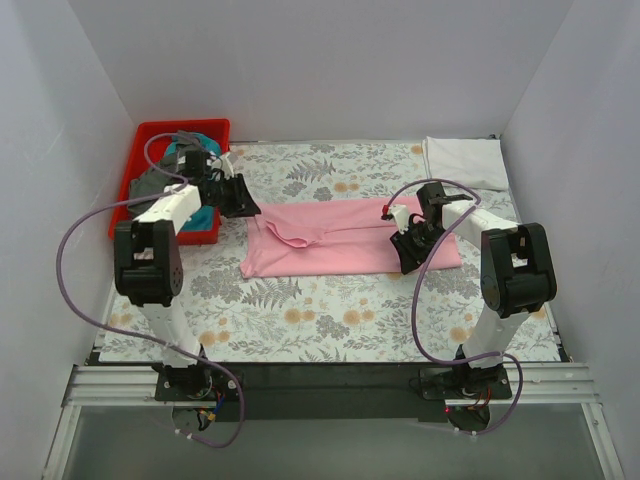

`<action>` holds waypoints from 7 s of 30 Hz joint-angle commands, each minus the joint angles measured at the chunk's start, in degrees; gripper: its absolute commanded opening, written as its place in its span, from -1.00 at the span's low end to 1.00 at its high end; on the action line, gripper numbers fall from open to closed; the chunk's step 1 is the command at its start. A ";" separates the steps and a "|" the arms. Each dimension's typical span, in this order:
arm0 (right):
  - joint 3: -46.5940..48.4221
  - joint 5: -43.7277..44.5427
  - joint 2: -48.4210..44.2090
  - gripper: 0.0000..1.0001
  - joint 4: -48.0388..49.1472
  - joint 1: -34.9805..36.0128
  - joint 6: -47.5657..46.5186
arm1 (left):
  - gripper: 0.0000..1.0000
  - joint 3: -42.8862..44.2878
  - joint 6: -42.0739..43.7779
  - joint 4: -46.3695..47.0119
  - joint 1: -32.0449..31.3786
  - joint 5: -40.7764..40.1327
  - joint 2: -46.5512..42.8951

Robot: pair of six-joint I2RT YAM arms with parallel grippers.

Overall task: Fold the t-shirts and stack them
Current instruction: Fold the tshirt

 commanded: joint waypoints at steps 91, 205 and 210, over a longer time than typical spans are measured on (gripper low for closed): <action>38.04 -10.75 17.48 -0.15 12.17 17.73 19.32 | -0.44 -5.74 19.82 -16.25 -6.33 -19.19 -10.58; 16.77 1.54 13.66 -0.76 16.29 17.19 24.68 | -0.34 0.94 11.30 -7.29 -17.14 -8.62 3.74; 19.83 5.06 17.09 -0.81 17.44 14.12 27.23 | -0.35 7.00 10.77 -7.37 -17.05 -11.00 9.80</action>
